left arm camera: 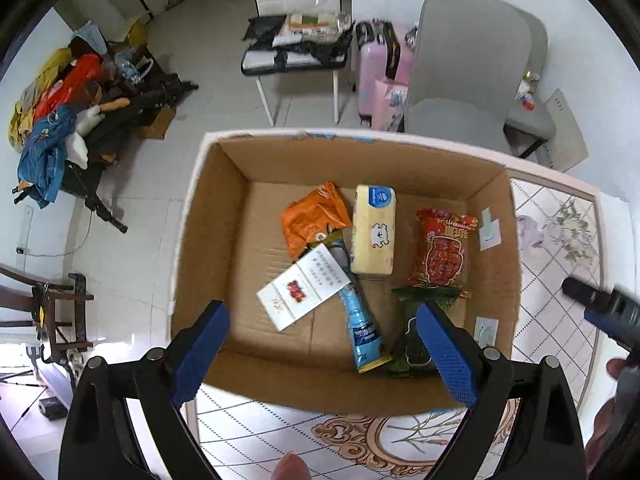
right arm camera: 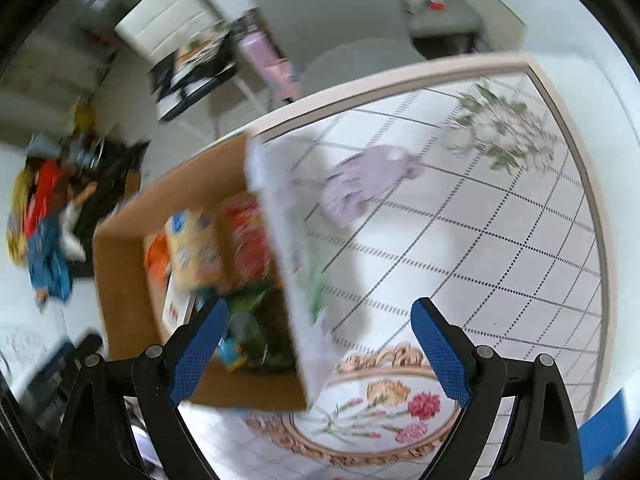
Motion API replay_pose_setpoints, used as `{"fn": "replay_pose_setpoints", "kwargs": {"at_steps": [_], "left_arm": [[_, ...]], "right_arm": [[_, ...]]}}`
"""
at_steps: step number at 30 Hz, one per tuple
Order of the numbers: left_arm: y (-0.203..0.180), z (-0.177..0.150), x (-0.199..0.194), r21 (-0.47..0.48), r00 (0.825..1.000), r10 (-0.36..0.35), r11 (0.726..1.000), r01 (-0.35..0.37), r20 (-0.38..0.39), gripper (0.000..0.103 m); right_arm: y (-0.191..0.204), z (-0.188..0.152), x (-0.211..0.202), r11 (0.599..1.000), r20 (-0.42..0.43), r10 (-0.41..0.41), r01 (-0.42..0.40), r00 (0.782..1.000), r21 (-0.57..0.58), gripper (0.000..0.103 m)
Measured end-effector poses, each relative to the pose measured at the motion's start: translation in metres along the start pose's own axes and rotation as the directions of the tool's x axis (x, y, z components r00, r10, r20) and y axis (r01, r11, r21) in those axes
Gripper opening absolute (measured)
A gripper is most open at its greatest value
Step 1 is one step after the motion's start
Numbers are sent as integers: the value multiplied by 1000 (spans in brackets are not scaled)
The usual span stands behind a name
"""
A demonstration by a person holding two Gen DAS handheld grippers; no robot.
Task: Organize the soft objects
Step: 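Grasp the lilac sock with the right tool, then carry the lilac sock into the box and open the right tool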
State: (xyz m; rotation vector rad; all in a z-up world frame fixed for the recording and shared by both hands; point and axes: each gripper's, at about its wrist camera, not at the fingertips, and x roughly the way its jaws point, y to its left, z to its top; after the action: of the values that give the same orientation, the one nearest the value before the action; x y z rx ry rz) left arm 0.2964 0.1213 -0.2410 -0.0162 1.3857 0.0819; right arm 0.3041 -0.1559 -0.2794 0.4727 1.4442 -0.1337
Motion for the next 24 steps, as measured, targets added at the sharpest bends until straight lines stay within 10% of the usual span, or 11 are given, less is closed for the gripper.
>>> {"fn": "replay_pose_setpoints", "kwargs": {"at_steps": [13, 17, 24], "left_arm": [[-26, 27, 81, -42, 990, 17, 999, -23, -139, 95], [-25, 27, 94, -45, 985, 31, 998, -39, -171, 95], [-15, 20, 90, -54, 984, 29, 998, -39, -176, 95]], "right_arm": [[-44, 90, 139, 942, -133, 166, -117, 977, 314, 94], [-29, 94, 161, 967, -158, 76, -34, 984, 252, 48], [-28, 97, 147, 984, -133, 18, 6, 991, 180, 33]]}}
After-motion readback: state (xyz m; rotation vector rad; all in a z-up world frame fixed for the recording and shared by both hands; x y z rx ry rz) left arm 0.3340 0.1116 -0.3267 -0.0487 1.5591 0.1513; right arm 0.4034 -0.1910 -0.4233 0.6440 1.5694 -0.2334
